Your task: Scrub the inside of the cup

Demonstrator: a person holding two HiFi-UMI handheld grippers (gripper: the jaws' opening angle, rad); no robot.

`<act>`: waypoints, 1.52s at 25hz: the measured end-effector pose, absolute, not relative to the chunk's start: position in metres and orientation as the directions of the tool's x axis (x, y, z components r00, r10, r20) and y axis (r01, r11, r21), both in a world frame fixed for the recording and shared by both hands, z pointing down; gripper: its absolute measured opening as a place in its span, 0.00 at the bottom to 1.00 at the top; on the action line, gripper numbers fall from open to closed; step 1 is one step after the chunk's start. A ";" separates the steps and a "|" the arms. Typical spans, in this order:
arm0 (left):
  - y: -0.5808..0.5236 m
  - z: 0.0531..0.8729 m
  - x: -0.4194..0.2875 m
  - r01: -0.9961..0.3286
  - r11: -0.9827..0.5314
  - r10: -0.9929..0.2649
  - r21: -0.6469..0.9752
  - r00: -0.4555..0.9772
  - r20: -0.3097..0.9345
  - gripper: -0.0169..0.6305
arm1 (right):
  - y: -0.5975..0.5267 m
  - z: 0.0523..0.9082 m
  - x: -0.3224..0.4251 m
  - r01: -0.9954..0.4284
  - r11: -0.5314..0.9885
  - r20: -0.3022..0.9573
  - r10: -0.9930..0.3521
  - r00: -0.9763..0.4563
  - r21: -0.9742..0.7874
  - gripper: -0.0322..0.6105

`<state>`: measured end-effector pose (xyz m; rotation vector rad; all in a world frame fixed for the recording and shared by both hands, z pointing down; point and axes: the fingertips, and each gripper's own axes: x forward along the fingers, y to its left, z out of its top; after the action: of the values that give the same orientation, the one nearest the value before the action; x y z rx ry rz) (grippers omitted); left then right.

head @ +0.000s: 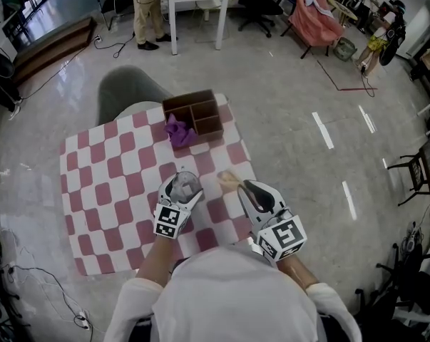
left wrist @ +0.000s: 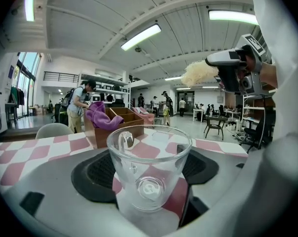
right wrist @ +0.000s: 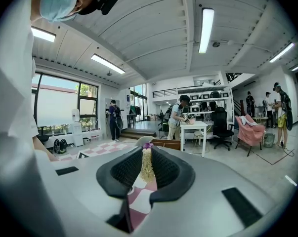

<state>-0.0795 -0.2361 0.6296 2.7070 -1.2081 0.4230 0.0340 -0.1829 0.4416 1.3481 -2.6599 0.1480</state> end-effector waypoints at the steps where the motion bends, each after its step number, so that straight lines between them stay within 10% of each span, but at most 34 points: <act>1: -0.236 0.629 -0.079 -0.743 -0.669 -0.700 0.011 0.635 0.326 0.61 | -0.182 0.440 0.033 -0.805 0.594 0.178 -0.790 -0.587 -0.018 0.16; 38: -0.200 0.469 -0.091 -0.578 -0.609 -0.791 -0.542 0.489 0.367 0.61 | -0.160 0.380 -0.053 -0.497 0.866 0.023 -0.499 -0.866 0.063 0.16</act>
<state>-0.0908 -0.2000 0.4690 3.0001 -1.4392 1.0719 -0.0526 -0.1598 0.3800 0.8004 -2.9971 -0.0853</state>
